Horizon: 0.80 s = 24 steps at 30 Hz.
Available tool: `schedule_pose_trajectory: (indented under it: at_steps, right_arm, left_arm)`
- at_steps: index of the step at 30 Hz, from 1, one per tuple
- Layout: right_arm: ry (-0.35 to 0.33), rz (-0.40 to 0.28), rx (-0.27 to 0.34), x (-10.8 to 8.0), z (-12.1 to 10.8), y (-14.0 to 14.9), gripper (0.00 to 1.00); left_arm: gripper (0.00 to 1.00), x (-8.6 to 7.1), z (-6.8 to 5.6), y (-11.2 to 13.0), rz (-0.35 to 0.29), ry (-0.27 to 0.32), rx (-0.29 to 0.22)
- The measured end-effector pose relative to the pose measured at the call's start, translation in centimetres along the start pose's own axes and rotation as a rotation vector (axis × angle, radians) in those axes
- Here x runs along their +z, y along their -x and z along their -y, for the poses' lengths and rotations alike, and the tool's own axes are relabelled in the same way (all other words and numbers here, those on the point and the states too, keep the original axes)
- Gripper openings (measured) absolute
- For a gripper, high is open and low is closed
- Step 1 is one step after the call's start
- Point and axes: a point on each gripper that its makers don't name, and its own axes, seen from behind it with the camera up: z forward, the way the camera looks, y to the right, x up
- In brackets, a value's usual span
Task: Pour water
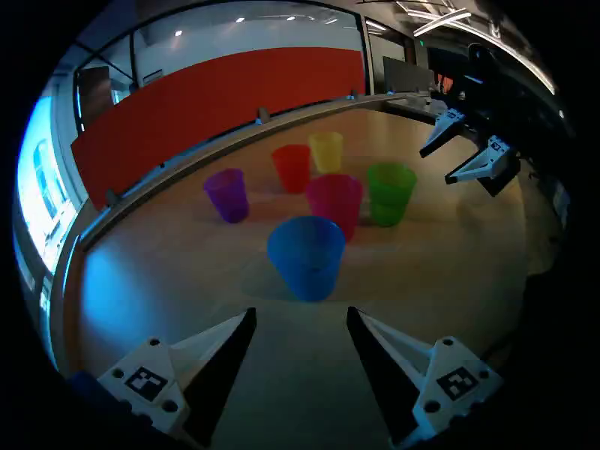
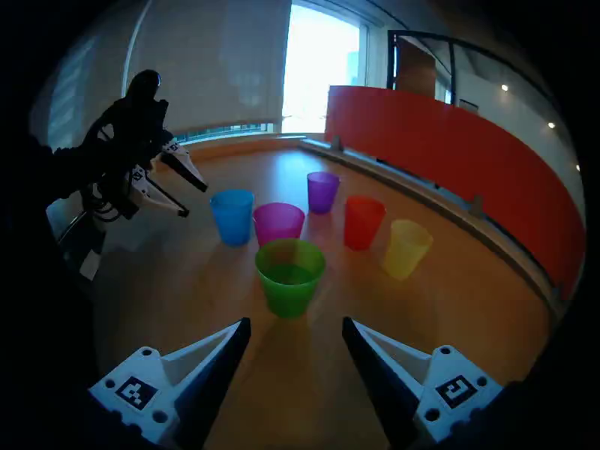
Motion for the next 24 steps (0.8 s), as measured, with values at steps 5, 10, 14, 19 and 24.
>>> schedule_pose_trajectory:
  at_steps: [5, 10, 14, 19, 24]
  right_arm:
    - [0.055, -0.016, 0.042, -0.9, -1.0, 0.3, 0.95]
    - [0.112, -0.04, 0.089, -1.5, -2.0, 0.7, 0.95]
    - [0.174, -0.084, 0.127, -1.9, -3.0, 0.6, 0.95]
    - [0.255, -0.142, 0.18, -2.2, -4.6, 0.4, 0.95]
    - [0.329, -0.203, 0.207, -2.9, -5.7, -0.4, 0.95]
  left_arm:
    - [0.89, -0.8, 0.8, -0.1, -0.027, -0.051, -0.053]
    - [0.89, -1.6, 1.9, -0.4, -0.064, -0.114, -0.065]
    - [0.89, -1.9, 2.8, -0.4, -0.087, -0.162, -0.09]
    - [0.89, -2.1, 3.5, -0.5, -0.125, -0.204, -0.134]
    - [0.89, -2.4, 4.2, -1.2, -0.178, -0.236, -0.166]
